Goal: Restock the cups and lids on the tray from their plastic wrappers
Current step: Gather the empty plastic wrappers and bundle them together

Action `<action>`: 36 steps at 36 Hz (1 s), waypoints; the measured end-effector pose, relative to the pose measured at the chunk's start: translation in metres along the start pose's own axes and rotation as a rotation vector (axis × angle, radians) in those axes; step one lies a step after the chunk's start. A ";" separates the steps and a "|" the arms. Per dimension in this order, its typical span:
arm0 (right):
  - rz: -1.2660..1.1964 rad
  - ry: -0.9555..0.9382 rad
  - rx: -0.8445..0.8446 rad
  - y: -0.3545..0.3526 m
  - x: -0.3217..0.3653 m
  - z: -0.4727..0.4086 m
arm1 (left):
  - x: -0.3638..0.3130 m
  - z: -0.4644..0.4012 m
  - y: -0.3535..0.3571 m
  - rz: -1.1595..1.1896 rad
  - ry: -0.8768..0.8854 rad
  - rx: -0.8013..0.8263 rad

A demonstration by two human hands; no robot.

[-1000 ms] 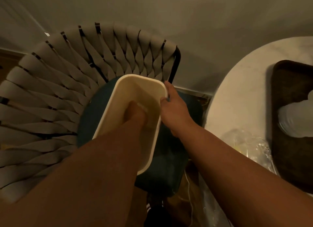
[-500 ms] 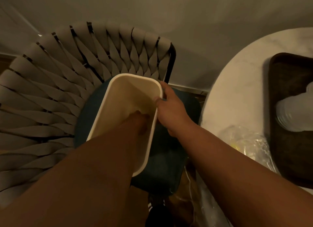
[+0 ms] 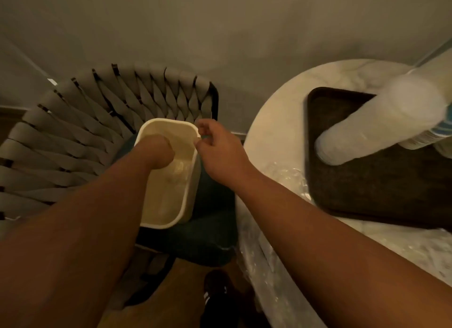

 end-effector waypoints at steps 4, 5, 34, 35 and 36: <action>0.034 -0.099 0.009 -0.044 0.025 0.041 | 0.004 0.044 -0.053 0.222 -0.062 -0.252; 0.048 -0.119 0.006 -0.058 0.027 0.054 | -0.003 0.061 -0.062 0.259 -0.072 -0.288; 0.501 -0.007 0.028 -0.383 -0.174 0.352 | -0.375 0.353 0.035 -0.001 0.537 -0.184; 0.516 -0.007 0.062 -0.374 -0.183 0.361 | -0.376 0.356 0.044 -0.037 0.584 -0.174; 0.543 -0.018 0.095 -0.365 -0.191 0.369 | -0.375 0.358 0.051 -0.063 0.638 -0.185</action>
Point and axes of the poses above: each hand's wrist, its own z-axis away from the middle knuckle, its own y-axis out of the palm, x = y × z, the point moved 9 cm from there along -z, towards the middle knuckle, and after that the axes turned 13 degrees about -z, right-handed, at the moved point
